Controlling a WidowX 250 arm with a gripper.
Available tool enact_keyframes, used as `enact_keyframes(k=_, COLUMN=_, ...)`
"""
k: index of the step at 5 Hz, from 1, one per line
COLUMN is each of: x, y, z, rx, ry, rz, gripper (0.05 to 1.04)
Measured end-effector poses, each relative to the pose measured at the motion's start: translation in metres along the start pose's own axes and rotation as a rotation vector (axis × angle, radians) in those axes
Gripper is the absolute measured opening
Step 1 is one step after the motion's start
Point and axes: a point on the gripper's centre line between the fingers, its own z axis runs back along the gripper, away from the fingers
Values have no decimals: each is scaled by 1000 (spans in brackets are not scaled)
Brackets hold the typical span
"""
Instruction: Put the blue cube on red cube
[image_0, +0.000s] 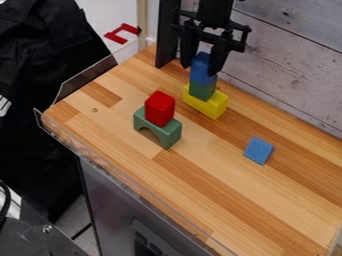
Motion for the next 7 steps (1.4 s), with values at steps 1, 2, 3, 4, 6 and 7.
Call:
enact_keyframes(k=1, x=-4, y=-4, z=5, rx=-22, ry=-15, rz=-7, gripper=537)
enact_keyframes(k=2, x=-23, y=3, z=41, rx=-40, ry=-126, rz=0, gripper=537)
enact_keyframes(k=3, x=-38, y=11, z=53, rx=-63, ry=-188, rz=-33, gripper=537)
enact_keyframes(k=4, x=-46, y=19, z=46, rx=-54, ry=-170, rz=-40, gripper=537)
enact_keyframes(k=6, x=-54, y=45, z=-5, rx=-97, ry=-49, rz=-26, gripper=536)
enact_keyframes(k=7, x=-58, y=49, z=-14, rx=-107, ry=-29, rz=-20, gripper=536)
